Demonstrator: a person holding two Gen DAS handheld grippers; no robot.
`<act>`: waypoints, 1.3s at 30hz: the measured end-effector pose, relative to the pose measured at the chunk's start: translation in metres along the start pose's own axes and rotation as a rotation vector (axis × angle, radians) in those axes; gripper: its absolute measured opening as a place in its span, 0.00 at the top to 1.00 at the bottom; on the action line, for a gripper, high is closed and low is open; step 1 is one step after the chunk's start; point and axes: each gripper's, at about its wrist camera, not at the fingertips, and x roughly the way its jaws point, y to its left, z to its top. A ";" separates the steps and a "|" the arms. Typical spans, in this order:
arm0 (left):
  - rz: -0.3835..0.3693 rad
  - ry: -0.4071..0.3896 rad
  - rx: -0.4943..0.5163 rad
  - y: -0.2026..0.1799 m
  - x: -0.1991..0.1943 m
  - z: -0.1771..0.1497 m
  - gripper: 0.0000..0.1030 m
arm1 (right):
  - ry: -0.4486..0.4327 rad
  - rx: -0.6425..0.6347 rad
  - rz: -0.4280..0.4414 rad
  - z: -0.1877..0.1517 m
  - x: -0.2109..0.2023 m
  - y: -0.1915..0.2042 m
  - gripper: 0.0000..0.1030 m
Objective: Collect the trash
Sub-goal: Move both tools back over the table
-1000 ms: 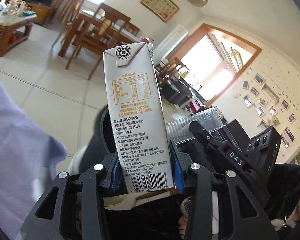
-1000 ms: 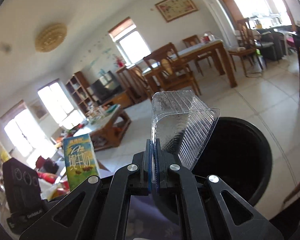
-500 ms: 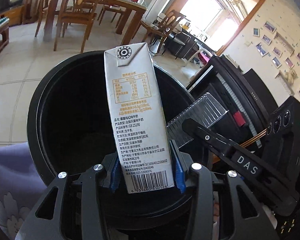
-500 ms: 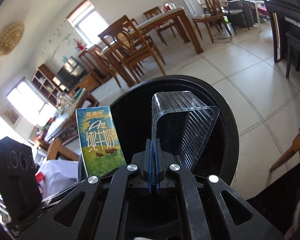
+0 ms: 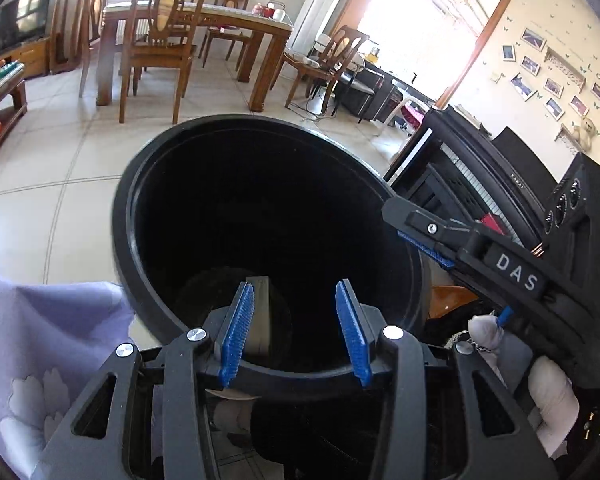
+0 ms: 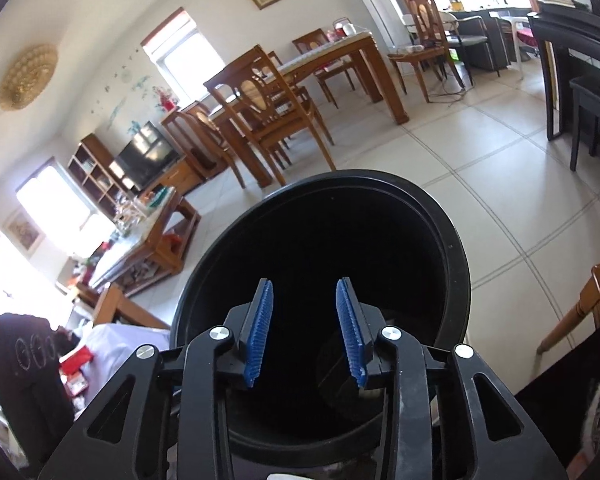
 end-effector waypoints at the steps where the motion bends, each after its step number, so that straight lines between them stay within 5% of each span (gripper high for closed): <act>1: 0.000 -0.019 -0.006 0.001 -0.009 -0.003 0.57 | -0.011 -0.012 0.011 -0.001 -0.003 0.003 0.61; 8: 0.124 -0.195 -0.142 0.040 -0.122 -0.052 0.57 | -0.020 -0.167 0.183 -0.016 -0.016 0.075 0.43; 13: 0.350 -0.286 -0.325 0.107 -0.215 -0.112 0.57 | 0.100 -0.351 0.387 -0.055 -0.001 0.172 0.36; 17: 0.435 -0.281 -0.465 0.168 -0.258 -0.156 0.60 | 0.245 -0.520 0.551 -0.099 0.016 0.257 0.36; 23: 0.490 -0.217 -0.493 0.217 -0.269 -0.174 0.60 | 0.312 -0.751 0.588 -0.144 0.037 0.343 0.36; 29: 0.476 -0.188 -0.470 0.238 -0.258 -0.170 0.69 | 0.389 -0.753 0.586 -0.138 0.083 0.382 0.28; 39: 0.530 -0.200 -0.452 0.242 -0.257 -0.167 0.67 | 0.547 -0.717 0.629 -0.128 0.170 0.431 0.16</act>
